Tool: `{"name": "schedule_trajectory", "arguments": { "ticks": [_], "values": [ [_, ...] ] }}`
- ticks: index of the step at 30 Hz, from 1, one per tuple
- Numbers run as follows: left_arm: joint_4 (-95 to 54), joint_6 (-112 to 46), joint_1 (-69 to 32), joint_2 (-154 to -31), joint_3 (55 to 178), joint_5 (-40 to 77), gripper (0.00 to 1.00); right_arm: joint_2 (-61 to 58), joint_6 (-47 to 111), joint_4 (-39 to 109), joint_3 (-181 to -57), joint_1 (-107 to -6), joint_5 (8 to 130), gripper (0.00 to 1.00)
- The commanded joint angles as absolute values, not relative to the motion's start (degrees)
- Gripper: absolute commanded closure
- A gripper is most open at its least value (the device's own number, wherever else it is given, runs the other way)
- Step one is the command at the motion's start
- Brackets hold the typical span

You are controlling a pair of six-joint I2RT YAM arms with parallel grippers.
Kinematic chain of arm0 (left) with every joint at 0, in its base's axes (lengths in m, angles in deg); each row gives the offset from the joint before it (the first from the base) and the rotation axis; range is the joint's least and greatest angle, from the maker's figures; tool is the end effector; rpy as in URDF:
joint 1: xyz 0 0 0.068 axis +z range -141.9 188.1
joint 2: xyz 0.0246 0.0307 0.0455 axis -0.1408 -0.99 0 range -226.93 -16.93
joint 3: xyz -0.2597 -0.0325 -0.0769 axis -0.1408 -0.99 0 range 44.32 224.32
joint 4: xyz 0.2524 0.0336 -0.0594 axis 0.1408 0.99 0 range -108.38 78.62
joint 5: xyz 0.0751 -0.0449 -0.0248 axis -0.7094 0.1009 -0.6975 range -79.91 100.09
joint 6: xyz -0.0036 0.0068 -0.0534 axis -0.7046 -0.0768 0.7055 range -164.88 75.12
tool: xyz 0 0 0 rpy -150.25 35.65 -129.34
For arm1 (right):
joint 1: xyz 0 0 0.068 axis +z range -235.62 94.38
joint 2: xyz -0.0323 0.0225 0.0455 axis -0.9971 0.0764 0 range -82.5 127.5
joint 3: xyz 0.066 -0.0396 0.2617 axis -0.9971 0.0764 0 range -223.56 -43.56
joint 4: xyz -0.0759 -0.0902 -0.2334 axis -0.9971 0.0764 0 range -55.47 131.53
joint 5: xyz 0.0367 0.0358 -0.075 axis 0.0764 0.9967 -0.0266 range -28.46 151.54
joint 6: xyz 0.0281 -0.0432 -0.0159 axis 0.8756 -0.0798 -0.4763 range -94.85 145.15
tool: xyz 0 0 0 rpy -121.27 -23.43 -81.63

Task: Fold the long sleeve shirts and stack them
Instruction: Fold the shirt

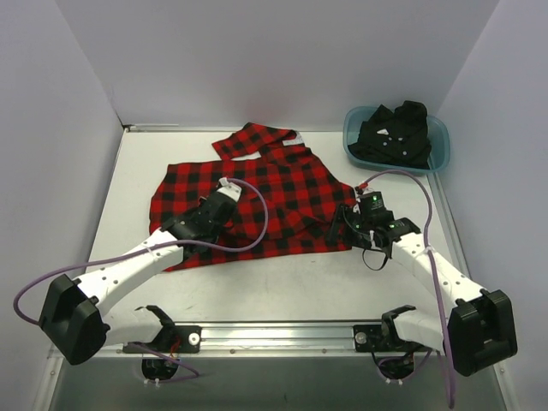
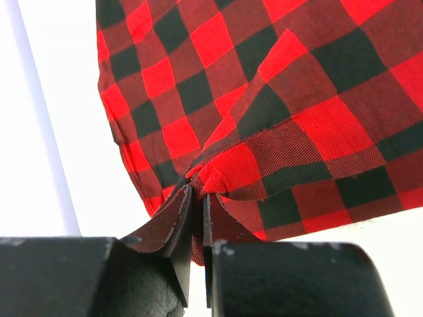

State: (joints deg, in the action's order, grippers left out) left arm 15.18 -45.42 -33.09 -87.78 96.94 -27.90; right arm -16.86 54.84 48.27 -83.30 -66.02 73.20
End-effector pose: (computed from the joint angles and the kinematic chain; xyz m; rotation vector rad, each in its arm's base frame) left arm 0.2012 -0.1468 0.2630 0.5538 2.2111 0.4584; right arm 0.2251 0.0878 0.2315 0.0938 2.3368 0.6747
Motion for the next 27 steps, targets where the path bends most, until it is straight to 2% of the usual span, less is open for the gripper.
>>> {"name": "schedule_trajectory", "arguments": {
  "ticks": [1, 7, 14, 16, 21, 22, 24, 25, 27],
  "values": [
    [15.4, -41.0, -32.8, -85.0, 96.0, -28.8, 1.00, -15.5, 55.6, 47.1, -85.8, -65.4, 74.1, 0.32],
    [19.7, -36.8, -32.9, -86.0, 95.6, -30.2, 1.00, -12.8, 56.5, 45.5, -87.9, -64.5, 74.5, 0.33],
    [18.9, -40.5, -33.1, -88.6, 94.9, -35.7, 0.99, -10.9, 57.1, 44.3, -88.9, -63.6, 75.3, 0.33],
    [19.0, -39.9, -33.2, -89.2, 95.0, -35.7, 0.75, -10.7, 57.2, 44.3, -88.8, -63.5, 75.2, 0.34],
    [20.3, -38.3, -33.7, -87.0, 95.4, -35.1, 0.52, -10.1, 57.1, 44.3, -89.4, -63.4, 75.7, 0.33],
    [20.7, -37.7, -33.5, -86.4, 95.7, -35.2, 0.41, -9.7, 57.1, 44.3, -89.8, -63.4, 75.8, 0.33],
    [22.7, -36.7, -33.5, -84.7, 96.6, -35.5, 0.28, -8.5, 57.1, 44.4, -90.7, -63.3, 76.2, 0.33],
    [23.4, -35.8, -33.3, -84.2, 97.9, -35.8, 0.18, -8.1, 57.0, 44.4, -91.7, -63.3, 76.5, 0.33],
    [25.7, -34.8, -33.2, -82.9, 99.3, -36.0, 0.12, -6.5, 57.0, 44.5, -93.1, -62.8, 76.7, 0.34]
  ]
}}
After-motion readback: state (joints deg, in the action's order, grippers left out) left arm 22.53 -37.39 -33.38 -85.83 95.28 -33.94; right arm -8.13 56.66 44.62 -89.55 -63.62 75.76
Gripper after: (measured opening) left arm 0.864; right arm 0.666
